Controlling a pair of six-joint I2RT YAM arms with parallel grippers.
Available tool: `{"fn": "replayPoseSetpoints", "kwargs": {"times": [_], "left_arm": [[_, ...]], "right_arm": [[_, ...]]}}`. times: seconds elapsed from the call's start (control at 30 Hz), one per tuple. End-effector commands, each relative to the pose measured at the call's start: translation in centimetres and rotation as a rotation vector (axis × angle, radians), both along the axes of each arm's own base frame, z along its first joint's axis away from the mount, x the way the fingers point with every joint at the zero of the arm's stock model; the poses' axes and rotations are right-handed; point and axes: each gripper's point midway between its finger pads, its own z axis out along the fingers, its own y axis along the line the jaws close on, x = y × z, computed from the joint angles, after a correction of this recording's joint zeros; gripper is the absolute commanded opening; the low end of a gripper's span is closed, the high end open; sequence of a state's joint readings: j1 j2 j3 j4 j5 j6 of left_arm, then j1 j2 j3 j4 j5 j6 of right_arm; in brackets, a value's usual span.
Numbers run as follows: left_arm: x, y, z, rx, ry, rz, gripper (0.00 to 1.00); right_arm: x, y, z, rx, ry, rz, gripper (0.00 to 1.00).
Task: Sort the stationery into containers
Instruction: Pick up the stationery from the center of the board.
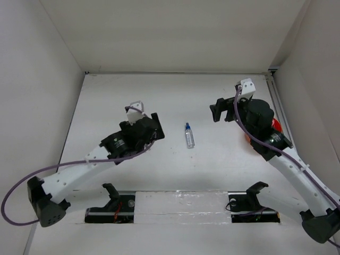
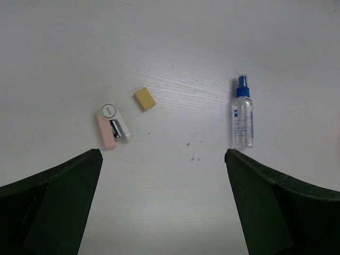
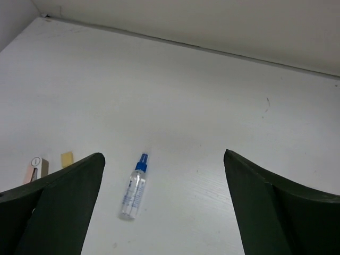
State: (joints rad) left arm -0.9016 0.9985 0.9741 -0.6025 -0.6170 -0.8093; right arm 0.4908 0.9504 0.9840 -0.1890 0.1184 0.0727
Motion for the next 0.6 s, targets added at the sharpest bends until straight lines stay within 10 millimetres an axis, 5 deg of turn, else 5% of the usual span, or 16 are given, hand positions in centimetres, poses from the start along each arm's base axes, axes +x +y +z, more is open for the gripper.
{"fn": "replayPoseSetpoints", "kwargs": {"times": [0.0,0.07,0.1,0.2,0.33,0.57], "left_arm": [[2.5,-4.8,2.8,-0.098,-0.036,-0.059,1.00],[3.5,-7.3,3.9,-0.112,-0.020,-0.098,1.00],[4.3,-8.6,1.9,-0.064,0.032,-0.105,1.00],[5.6,-11.5,1.7,-0.069,0.077,-0.133,1.00],[6.0,-15.6,-2.0,-0.045,0.173,-0.146,1.00],[5.4,-18.2,-8.2,-0.018,0.326,-0.115,1.00]], "right_arm": [[-1.1,-1.8,4.2,0.029,-0.066,-0.138,1.00],[-1.4,-2.2,3.7,0.029,-0.025,-0.194,1.00],[-1.8,-2.1,3.9,0.035,-0.020,-0.204,1.00],[-1.7,-3.0,3.8,0.075,0.000,-0.298,1.00],[-3.1,-4.3,4.7,0.165,-0.005,-0.328,1.00],[-5.5,-6.6,7.8,0.285,-0.113,-0.325,1.00]]}}
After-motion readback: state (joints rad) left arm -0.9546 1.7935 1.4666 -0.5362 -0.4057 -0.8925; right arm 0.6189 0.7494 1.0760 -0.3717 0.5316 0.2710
